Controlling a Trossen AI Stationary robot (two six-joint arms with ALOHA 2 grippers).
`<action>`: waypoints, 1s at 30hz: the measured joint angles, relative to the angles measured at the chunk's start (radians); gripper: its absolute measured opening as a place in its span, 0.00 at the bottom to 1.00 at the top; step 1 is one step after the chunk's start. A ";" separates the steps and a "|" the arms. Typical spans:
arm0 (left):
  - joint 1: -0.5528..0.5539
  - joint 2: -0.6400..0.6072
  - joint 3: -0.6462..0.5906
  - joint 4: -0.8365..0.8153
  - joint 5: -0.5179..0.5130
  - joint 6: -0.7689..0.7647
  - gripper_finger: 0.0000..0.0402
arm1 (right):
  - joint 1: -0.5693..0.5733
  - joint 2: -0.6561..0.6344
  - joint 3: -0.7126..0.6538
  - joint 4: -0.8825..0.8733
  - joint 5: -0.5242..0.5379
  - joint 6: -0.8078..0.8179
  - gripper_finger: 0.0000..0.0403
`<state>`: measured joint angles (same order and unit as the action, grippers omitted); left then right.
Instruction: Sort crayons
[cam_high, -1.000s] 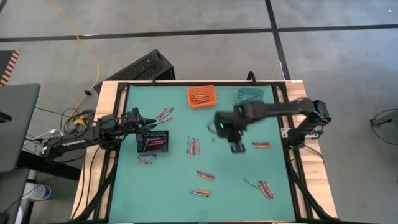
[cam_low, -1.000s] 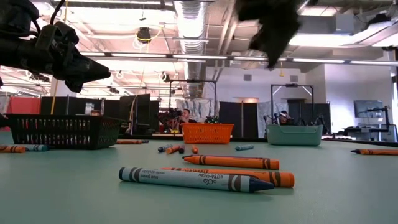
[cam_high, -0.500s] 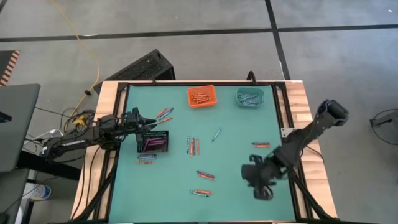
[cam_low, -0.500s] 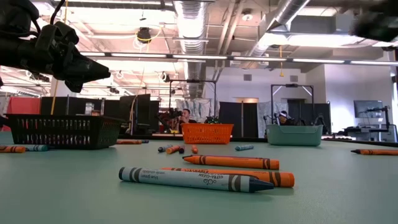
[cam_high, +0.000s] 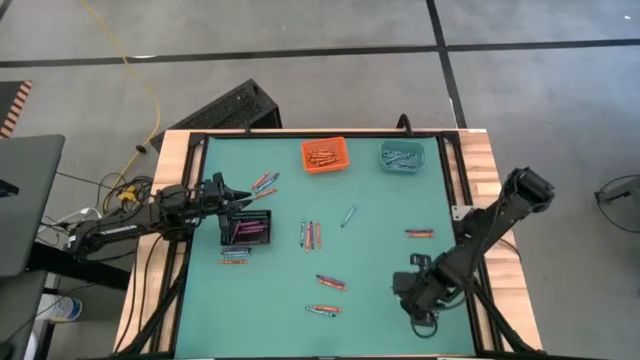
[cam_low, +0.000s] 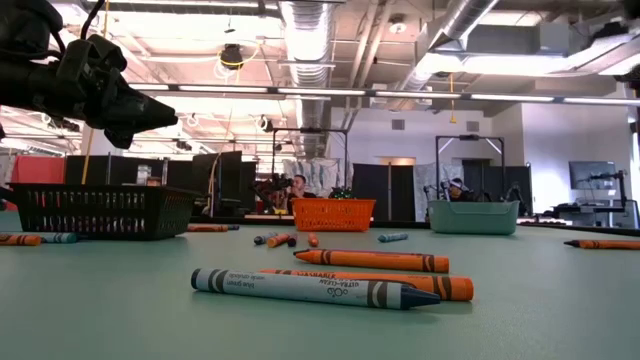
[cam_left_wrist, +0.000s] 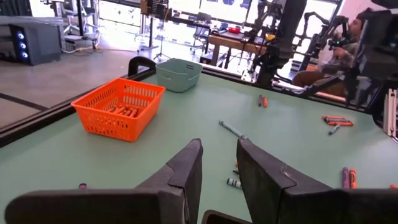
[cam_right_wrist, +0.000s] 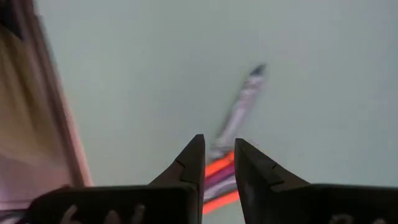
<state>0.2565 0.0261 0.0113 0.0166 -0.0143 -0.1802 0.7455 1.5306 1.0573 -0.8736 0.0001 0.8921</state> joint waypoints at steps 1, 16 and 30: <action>0.000 0.000 0.000 0.000 0.000 0.000 0.22 | -0.021 -0.008 0.000 -0.010 0.009 -0.047 0.19; 0.000 0.000 0.000 0.000 0.000 0.000 0.22 | -0.556 0.139 0.002 0.828 0.196 -0.474 0.17; 0.000 0.000 0.000 0.000 0.000 0.000 0.22 | -0.688 0.444 0.192 0.676 0.135 -0.028 0.17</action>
<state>0.2568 0.0261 0.0113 0.0169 -0.0148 -0.1801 0.0574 1.9750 1.2497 -0.1976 0.1348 0.8646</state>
